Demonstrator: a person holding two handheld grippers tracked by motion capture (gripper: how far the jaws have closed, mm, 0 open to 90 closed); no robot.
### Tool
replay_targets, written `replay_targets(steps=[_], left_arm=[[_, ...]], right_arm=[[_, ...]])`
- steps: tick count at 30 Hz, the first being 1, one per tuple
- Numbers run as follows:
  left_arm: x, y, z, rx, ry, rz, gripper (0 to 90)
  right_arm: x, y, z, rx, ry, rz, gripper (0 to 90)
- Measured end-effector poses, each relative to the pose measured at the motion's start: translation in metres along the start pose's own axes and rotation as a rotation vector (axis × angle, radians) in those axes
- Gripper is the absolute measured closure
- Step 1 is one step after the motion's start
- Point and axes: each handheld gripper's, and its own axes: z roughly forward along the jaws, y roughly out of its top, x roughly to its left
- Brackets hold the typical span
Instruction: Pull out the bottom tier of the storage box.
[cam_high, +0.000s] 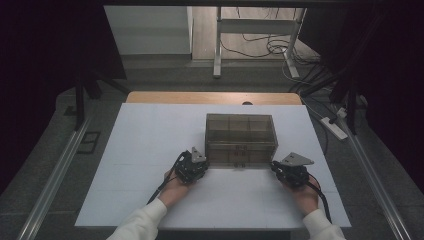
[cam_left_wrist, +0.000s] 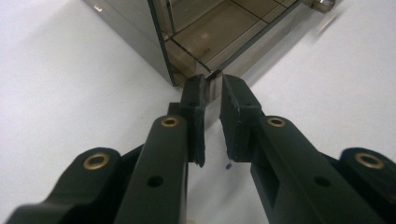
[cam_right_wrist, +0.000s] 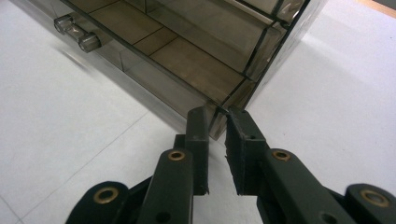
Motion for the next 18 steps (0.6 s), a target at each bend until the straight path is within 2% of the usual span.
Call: replay_targets(steps=[18], left_arm=[[-0.0033,-0.0027,-0.0032,0.003,-0.009,0.009,79.6]], right_arm=[[0.0022,-0.0022,-0.0042,0.003,0.005,-0.011,78.3]])
